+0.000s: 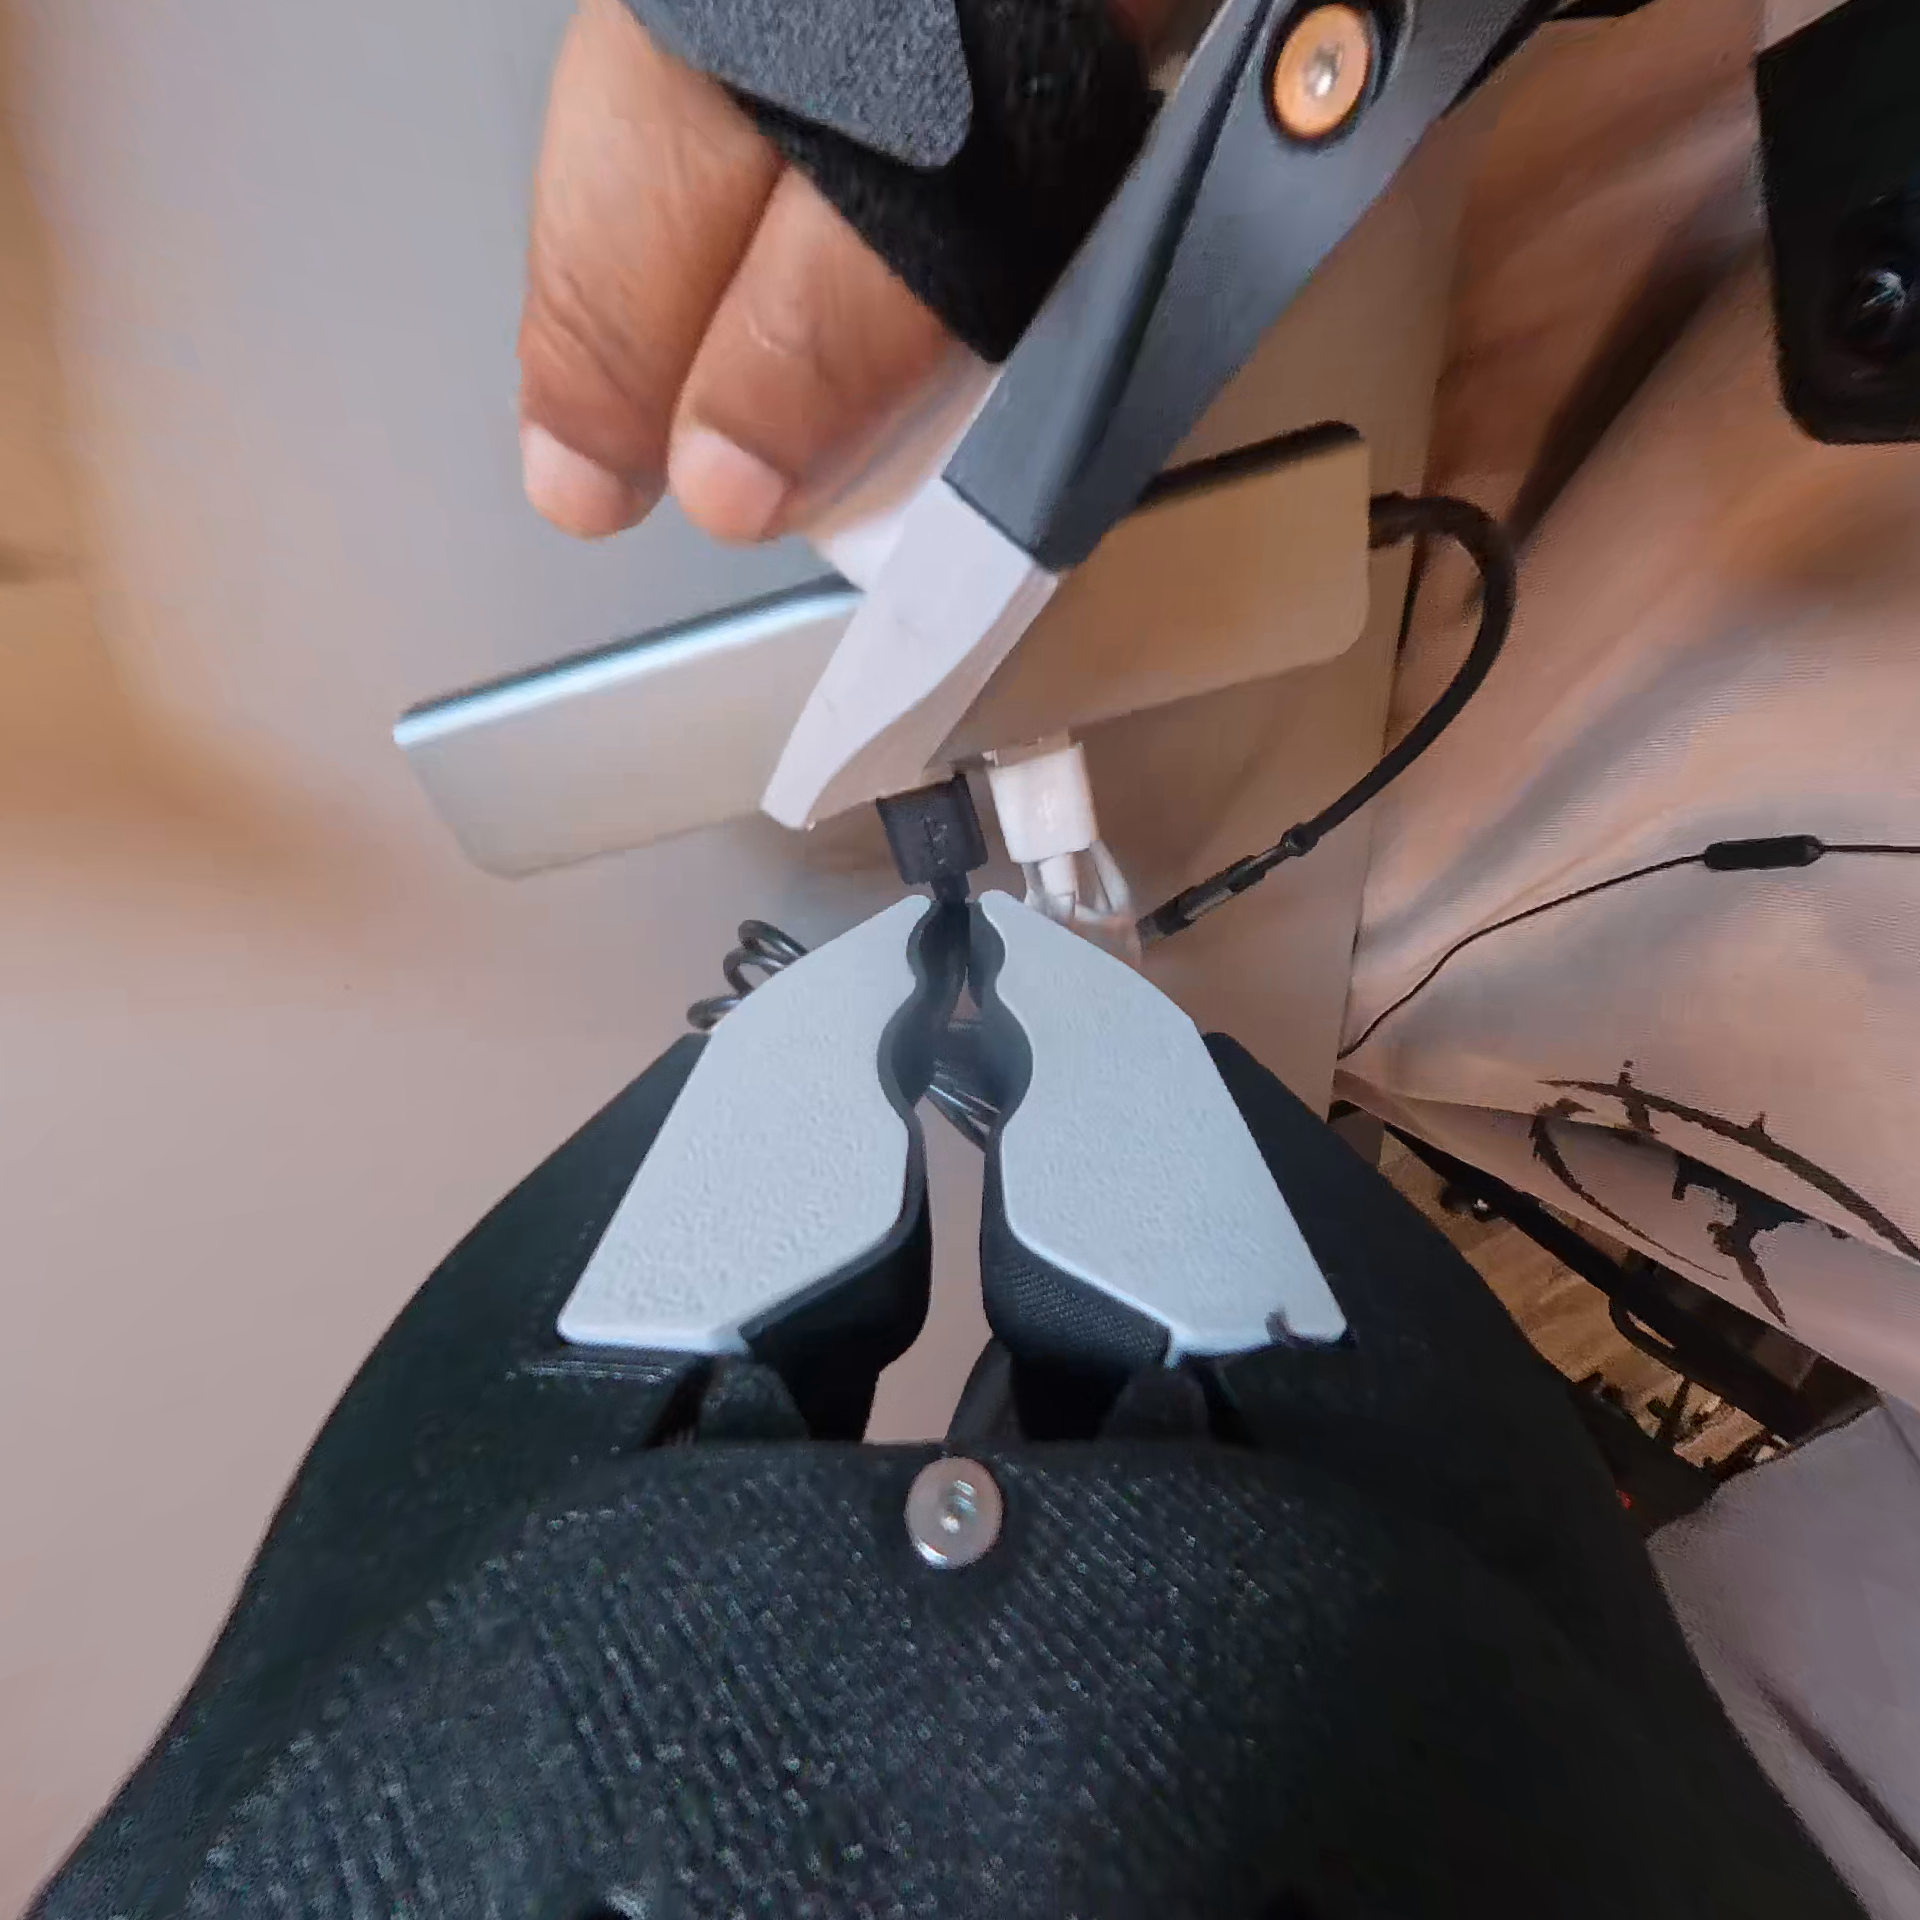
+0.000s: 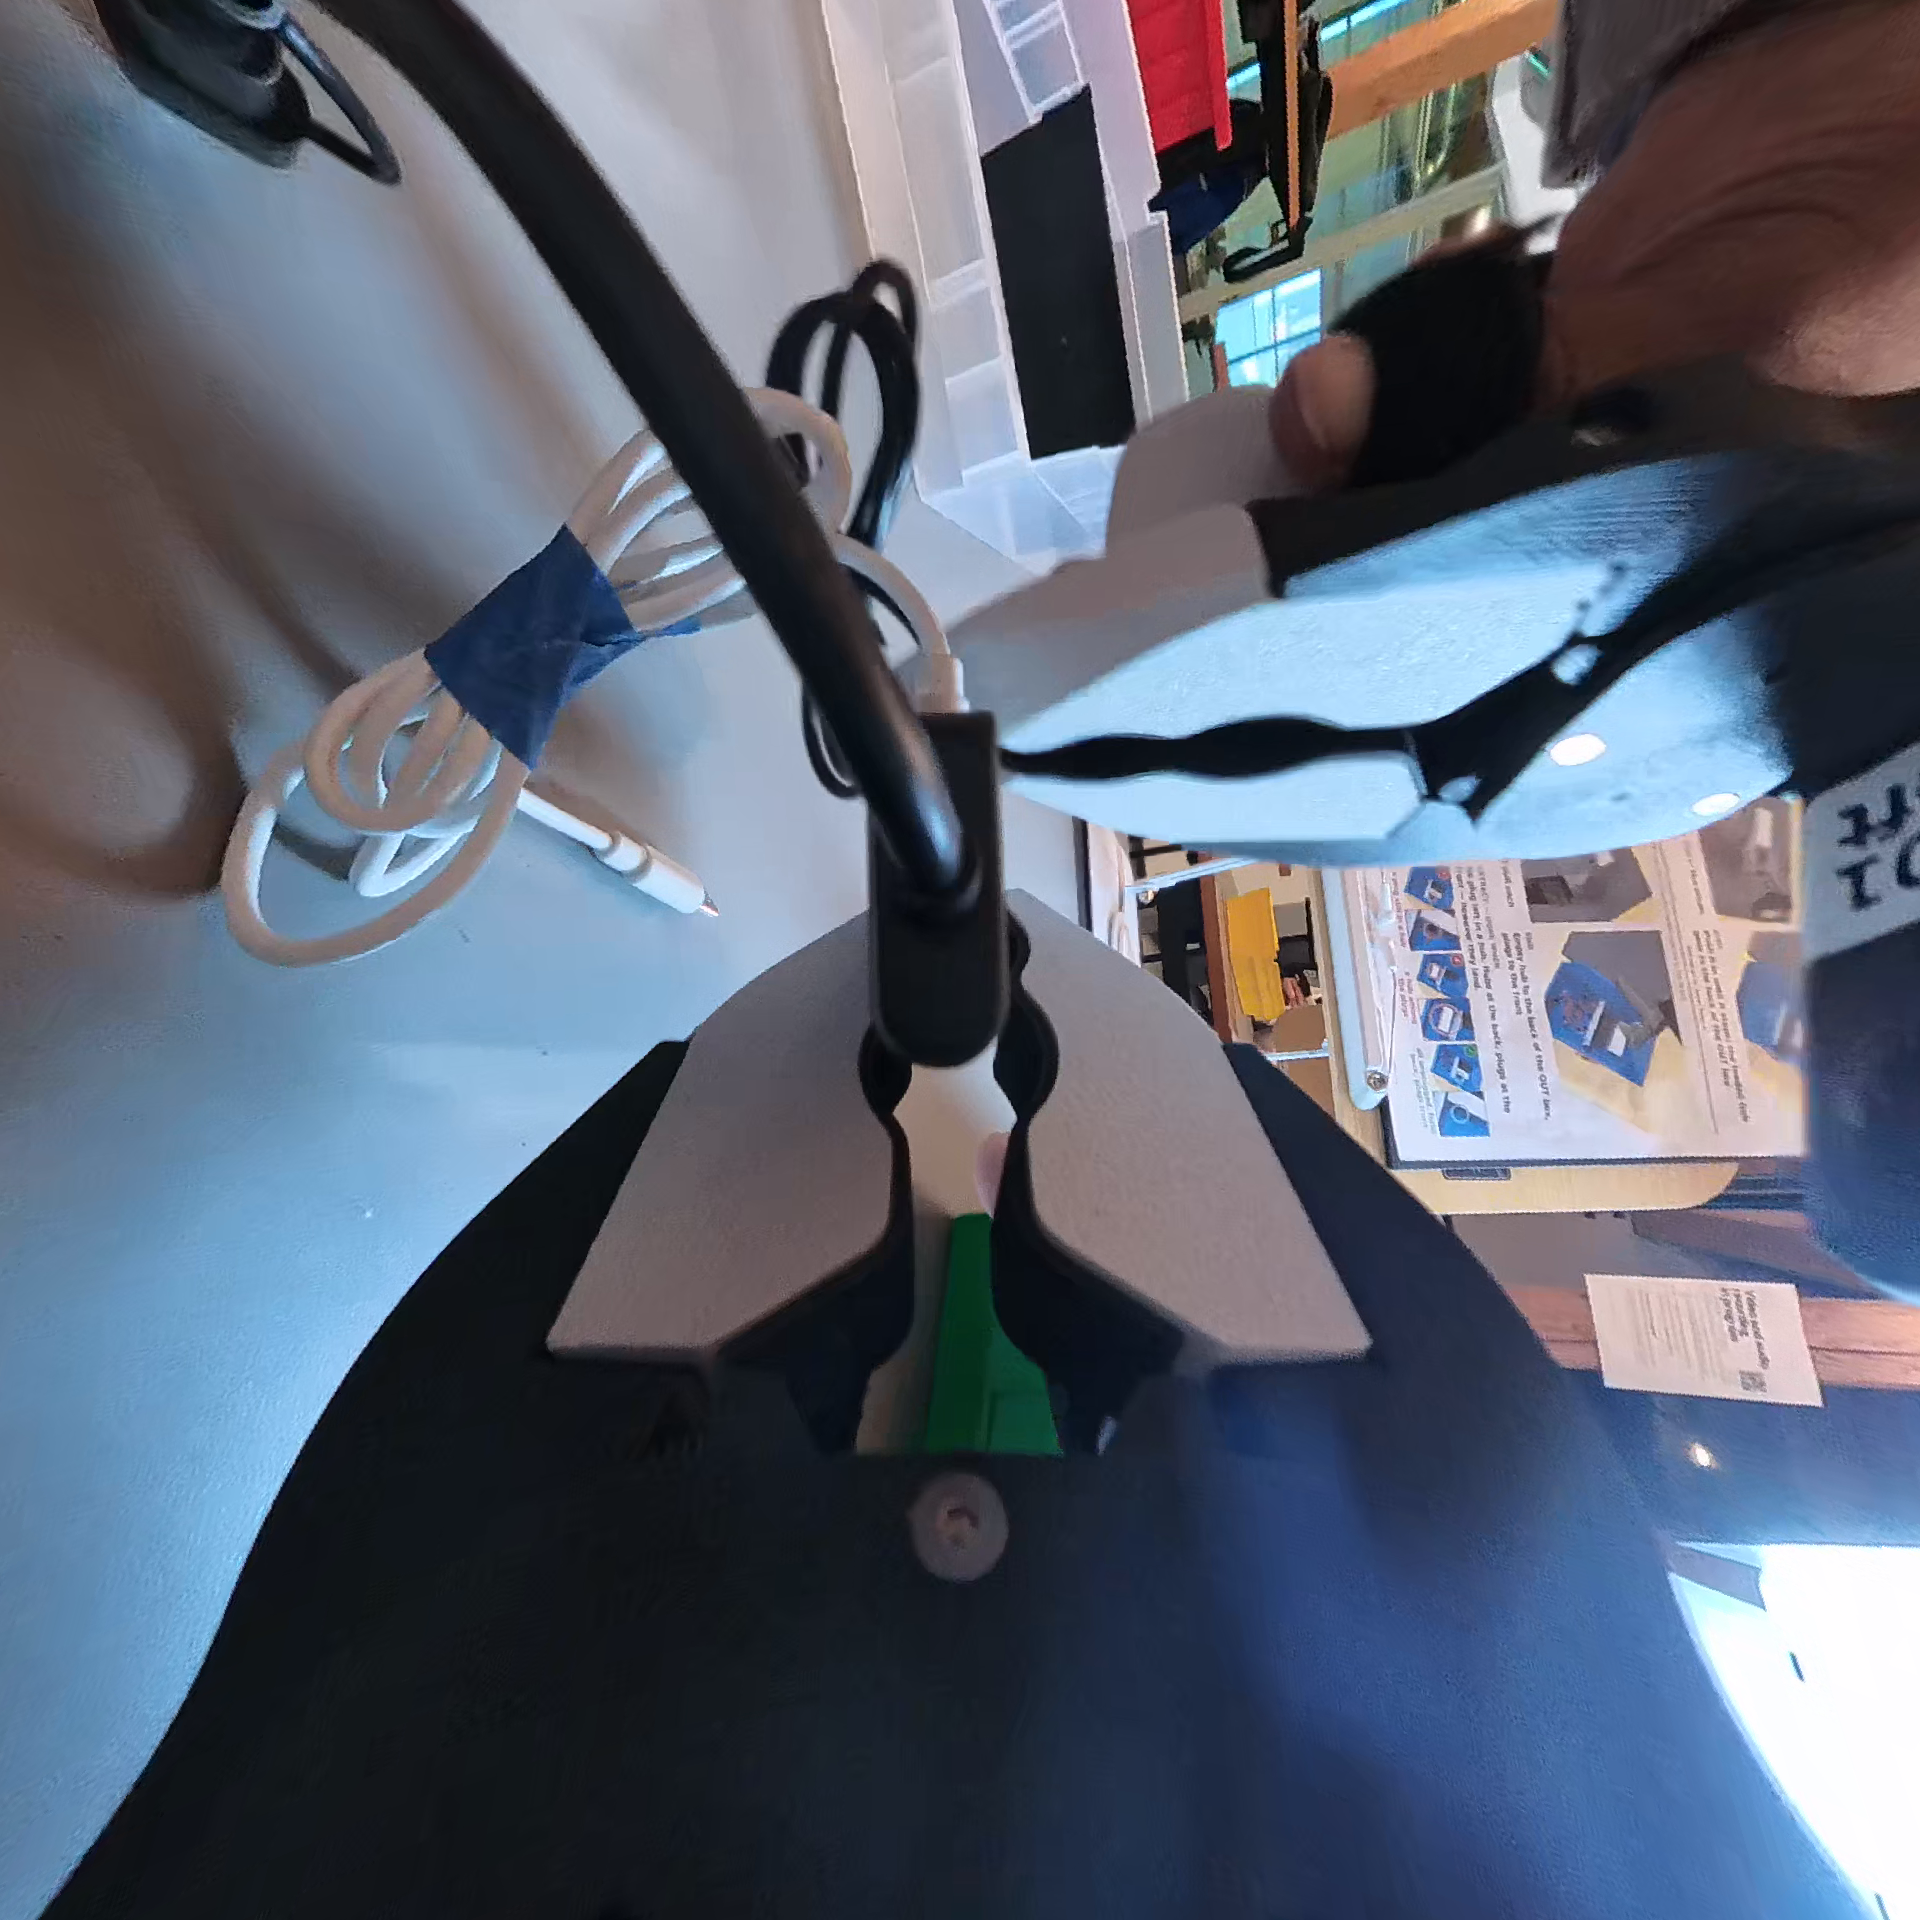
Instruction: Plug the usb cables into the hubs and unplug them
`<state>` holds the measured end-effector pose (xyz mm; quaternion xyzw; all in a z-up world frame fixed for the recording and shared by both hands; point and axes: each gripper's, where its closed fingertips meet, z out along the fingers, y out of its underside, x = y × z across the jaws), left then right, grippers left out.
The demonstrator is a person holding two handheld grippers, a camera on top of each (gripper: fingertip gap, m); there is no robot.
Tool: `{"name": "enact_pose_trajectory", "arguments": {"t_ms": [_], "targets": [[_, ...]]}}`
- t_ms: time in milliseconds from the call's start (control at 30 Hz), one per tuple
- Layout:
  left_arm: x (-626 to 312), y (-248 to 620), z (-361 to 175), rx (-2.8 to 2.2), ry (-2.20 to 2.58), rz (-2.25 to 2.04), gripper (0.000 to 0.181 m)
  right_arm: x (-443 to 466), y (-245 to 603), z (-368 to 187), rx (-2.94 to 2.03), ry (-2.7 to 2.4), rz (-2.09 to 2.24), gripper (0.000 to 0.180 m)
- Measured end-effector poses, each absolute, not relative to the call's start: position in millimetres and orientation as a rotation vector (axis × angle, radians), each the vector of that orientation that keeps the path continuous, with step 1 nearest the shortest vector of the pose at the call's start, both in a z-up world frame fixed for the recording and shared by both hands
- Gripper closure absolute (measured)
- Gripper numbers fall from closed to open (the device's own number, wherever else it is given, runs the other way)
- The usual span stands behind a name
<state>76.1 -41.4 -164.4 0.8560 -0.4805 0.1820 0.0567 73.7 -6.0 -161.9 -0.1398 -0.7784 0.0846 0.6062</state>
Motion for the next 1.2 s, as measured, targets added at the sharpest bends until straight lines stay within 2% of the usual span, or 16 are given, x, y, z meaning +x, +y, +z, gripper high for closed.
{"name": "enact_pose_trajectory", "arguments": {"t_ms": [300,400,500,600,667,700,767,800,900,967,1100,1200], "targets": [[86.8,-44.1,-162.8,2.643,-1.481,0.749,0.176,74.6,-6.4,-162.8,-0.362,-1.817,0.195,0.168],[88.0,-37.8,-157.4,2.775,-1.439,0.908,0.177,74.8,0.2,-158.6,-0.415,-1.801,0.237,0.167],[85.2,-36.5,-155.5,2.868,-1.387,1.067,0.177,79.7,1.1,-148.5,-0.437,-1.775,0.284,0.158],[87.7,-39.6,-150.0,2.920,-1.372,1.250,0.176,82.9,-4.0,-148.5,-0.388,-1.814,0.254,0.164],[89.9,-40.8,-139.2,2.966,-1.402,1.359,0.170,84.1,-6.5,-140.2,-0.378,-1.818,0.256,0.168],[89.3,-38.4,-129.1,3.024,-1.430,1.399,0.162,84.8,-6.9,-133.6,-0.396,-1.816,0.289,0.168],[81.7,-28.0,-93.7,3.214,-1.519,1.498,0.134,87.4,-2.6,-112.3,-0.436,-1.788,0.363,0.168],[74.0,-25.9,-72.5,3.303,-1.544,1.563,0.131,89.8,4.6,-98.1,-0.467,-1.772,0.388,0.168],[29.8,-19.2,-24.3,3.720,-1.463,1.570,0.129,99.6,47.8,-43.4,-0.604,-1.702,0.445,0.167],[-0.5,-22.8,-18.5,3.963,-1.346,1.468,0.132,105.8,101.3,-9.1,-0.766,-1.658,0.380,0.167],[-31.0,-32.3,-60.2,4.160,-1.068,1.291,0.136,114.6,218.7,21.1,-1.141,-1.634,0.145,0.168],[-39.8,-31.8,-94.9,4.216,-0.896,1.231,0.147,115.5,294.6,6.4,-1.360,-1.634,-0.183,0.168]]}}
